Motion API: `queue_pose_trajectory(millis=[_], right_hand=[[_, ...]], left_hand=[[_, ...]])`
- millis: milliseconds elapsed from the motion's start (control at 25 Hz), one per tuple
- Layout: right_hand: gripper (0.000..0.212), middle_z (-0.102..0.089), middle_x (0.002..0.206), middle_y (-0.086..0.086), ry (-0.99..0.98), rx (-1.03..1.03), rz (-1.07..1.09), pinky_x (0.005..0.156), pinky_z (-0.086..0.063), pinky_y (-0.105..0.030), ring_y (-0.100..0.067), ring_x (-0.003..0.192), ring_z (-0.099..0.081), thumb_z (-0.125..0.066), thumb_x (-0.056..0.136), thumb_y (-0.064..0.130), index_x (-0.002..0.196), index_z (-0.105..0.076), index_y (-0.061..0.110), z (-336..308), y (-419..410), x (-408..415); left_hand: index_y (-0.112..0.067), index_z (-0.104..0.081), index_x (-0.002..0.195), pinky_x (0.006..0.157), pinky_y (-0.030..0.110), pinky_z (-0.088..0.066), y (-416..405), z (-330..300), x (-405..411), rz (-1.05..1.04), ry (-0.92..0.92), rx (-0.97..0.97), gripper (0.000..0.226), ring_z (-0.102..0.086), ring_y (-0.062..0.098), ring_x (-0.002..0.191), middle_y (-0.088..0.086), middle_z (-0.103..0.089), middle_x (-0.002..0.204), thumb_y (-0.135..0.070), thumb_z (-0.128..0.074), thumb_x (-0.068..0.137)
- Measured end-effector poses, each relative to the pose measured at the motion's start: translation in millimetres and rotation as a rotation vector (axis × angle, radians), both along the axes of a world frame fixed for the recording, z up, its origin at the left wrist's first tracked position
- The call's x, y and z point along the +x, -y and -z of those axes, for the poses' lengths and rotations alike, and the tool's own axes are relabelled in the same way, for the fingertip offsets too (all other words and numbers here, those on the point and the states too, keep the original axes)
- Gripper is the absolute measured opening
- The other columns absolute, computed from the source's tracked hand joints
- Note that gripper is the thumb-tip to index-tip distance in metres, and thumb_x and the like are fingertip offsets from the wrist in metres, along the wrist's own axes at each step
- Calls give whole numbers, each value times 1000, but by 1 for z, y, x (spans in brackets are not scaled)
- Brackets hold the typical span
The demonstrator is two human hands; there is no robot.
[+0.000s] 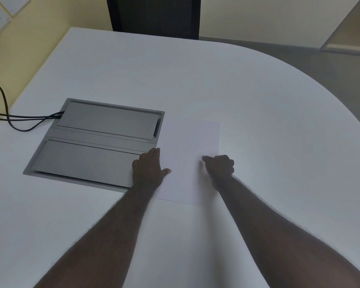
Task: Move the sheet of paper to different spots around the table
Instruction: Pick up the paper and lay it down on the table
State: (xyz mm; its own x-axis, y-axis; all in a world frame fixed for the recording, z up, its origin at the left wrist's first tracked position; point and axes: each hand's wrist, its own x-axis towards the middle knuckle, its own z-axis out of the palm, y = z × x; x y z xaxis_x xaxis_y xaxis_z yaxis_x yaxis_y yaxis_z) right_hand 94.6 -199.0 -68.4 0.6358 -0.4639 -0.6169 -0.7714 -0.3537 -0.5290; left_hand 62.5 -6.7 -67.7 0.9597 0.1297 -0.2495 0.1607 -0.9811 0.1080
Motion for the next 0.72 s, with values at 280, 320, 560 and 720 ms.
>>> queue_pose_trajectory(millis=[280, 320, 560, 720], right_hand=[[34, -39, 107, -6, 15, -53, 43, 81, -50, -41, -30, 98, -46, -64, 78, 26, 103, -57, 3, -5, -3, 0], [32, -39, 108, -6, 13, -19, 59, 74, -47, -38, -30, 97, -45, -64, 78, 26, 99, -56, 4, -6, -3, 1], [49, -45, 128, -10, 3, 179, 174, 87, -48, -44, -36, 118, -49, -72, 78, 37, 114, -58, 6, -9, -2, 7], [41, -58, 115, -11, 94, 321, 182, 75, -46, -31, -28, 96, -54, -72, 78, 30, 108, -63, 4, -6, -7, 7]], left_hand=[[-17, -27, 148, 103, 40, -31, 2, -1, -1, -42, 22, -24, 79, -40, 22, 133, -2, -36, 153, -51, -62, 86], [-17, -27, 148, 104, 40, -31, 2, -1, -1, -50, 25, -33, 80, -39, 22, 134, -3, -35, 153, -51, -63, 86], [-19, -27, 150, 107, 39, -28, 1, 0, 1, -70, 29, -42, 84, -38, 21, 136, -3, -36, 154, -51, -66, 83], [-20, -28, 150, 107, 39, -28, 1, 1, 2, -72, 34, -31, 84, -40, 22, 135, -3, -40, 152, -51, -67, 82]])
